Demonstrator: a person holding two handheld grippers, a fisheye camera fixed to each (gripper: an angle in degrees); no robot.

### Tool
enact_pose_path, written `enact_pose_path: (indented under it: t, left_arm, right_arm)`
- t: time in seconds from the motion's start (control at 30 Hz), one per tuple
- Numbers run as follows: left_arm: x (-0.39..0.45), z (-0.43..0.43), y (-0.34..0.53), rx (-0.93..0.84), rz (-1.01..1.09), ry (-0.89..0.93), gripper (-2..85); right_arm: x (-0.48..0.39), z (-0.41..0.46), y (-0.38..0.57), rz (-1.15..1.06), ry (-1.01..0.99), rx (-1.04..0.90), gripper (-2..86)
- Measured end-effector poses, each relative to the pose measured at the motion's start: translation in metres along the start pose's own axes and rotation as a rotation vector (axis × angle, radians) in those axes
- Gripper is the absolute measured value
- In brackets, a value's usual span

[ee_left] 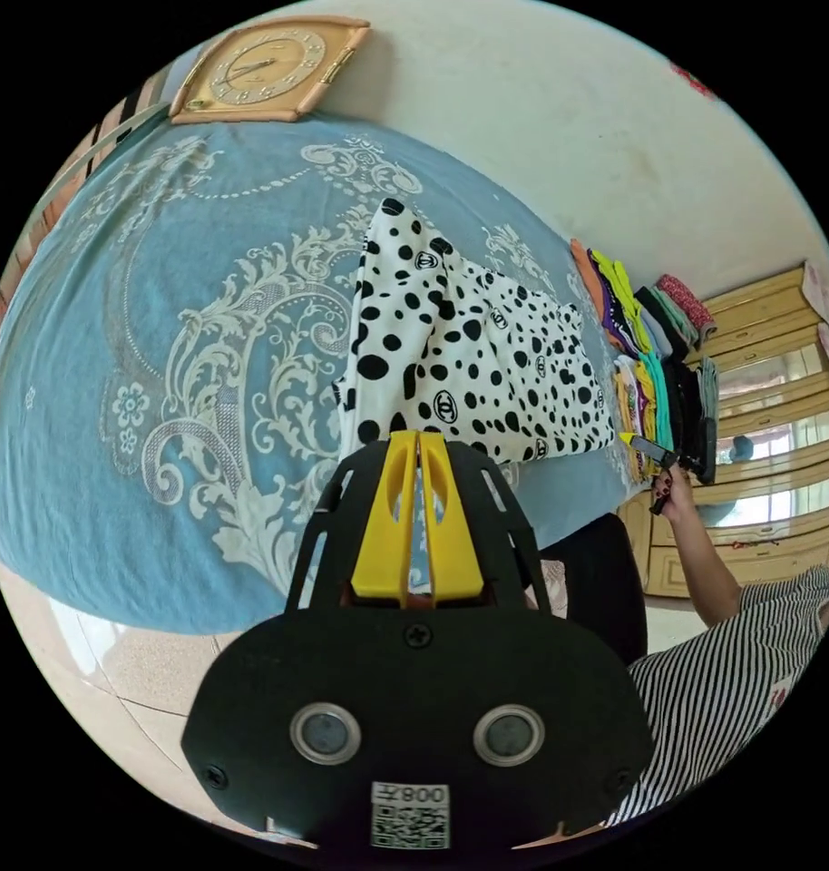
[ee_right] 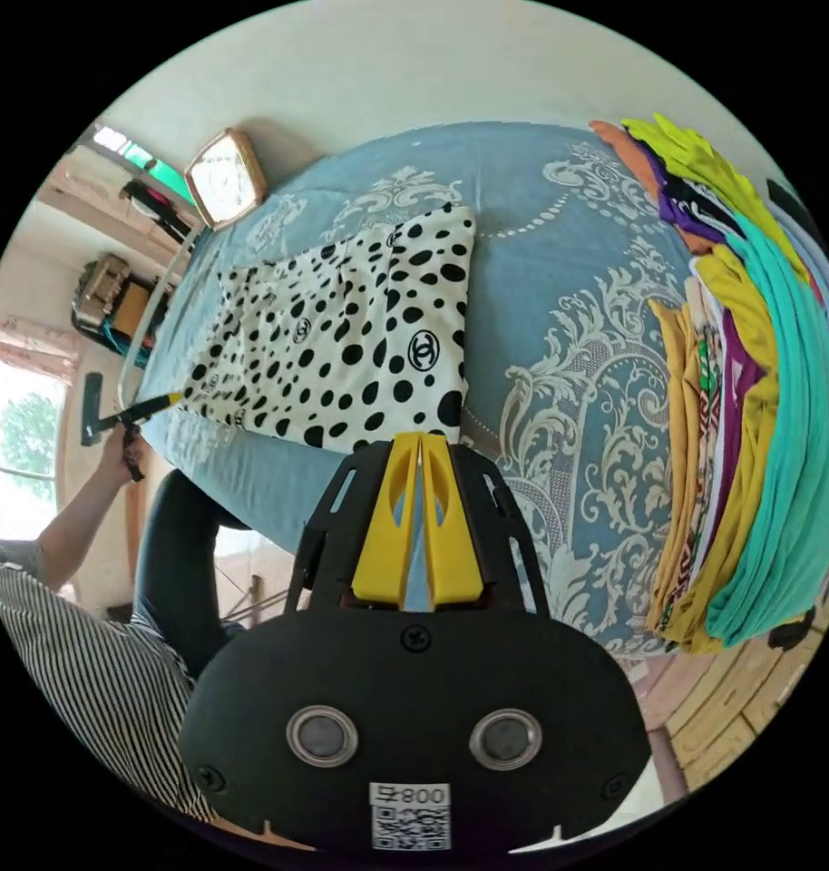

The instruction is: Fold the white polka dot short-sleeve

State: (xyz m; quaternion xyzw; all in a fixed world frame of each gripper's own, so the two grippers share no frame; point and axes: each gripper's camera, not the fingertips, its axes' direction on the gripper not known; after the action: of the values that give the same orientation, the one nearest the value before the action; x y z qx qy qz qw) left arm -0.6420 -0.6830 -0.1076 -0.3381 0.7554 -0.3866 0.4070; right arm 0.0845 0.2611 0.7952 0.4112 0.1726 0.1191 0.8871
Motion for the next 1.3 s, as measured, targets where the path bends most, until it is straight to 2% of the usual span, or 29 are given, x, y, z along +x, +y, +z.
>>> enact_pose_path:
  t: [0.07, 0.2, 0.33, 0.4, 0.53, 0.8, 1.1, 1.17, 1.3]
  left_arm:
    - [0.010, 0.027, -0.007, -0.093, -0.004, -0.087, 0.2]
    - [0.028, 0.035, -0.005, -0.060, -0.044, -0.046, 0.4]
    - [0.061, 0.033, 0.002, -0.026, 0.001, -0.026, 1.1]
    - [0.091, 0.037, 0.004, 0.007, 0.070, 0.058, 2.2]
    - [0.151, 0.062, -0.004, -0.033, 0.206, 0.120, 4.0]
    - [0.324, 0.155, -0.035, -0.189, 0.559, 0.144, 7.2]
    - [0.480, 0.231, -0.042, -0.216, 0.857, 0.067, 10.4]
    - [0.506, 0.248, -0.042, -0.220, 0.897, 0.039, 11.0]
    - [0.543, 0.277, -0.046, -0.205, 0.910, -0.046, 9.6]
  right_arm:
    - [-0.017, 0.036, -0.008, -0.043, 0.170, -0.133, 0.1]
    - [-0.024, 0.041, -0.007, -0.049, 0.193, -0.100, 0.3]
    - [-0.003, 0.028, 0.006, 0.033, 0.051, -0.039, 0.8]
    - [0.015, 0.017, 0.020, 0.106, -0.029, 0.037, 1.3]
    - [0.057, 0.015, 0.050, 0.248, -0.221, 0.147, 3.9]
    - [0.080, 0.066, 0.041, 0.286, -0.295, 0.086, 6.7]
    - [0.099, 0.083, 0.041, 0.265, -0.437, 0.133, 2.3]
    - [0.102, 0.080, 0.037, 0.243, -0.516, 0.162, 2.0]
    - [0.100, 0.079, 0.027, 0.207, -0.547, 0.166, 2.0]
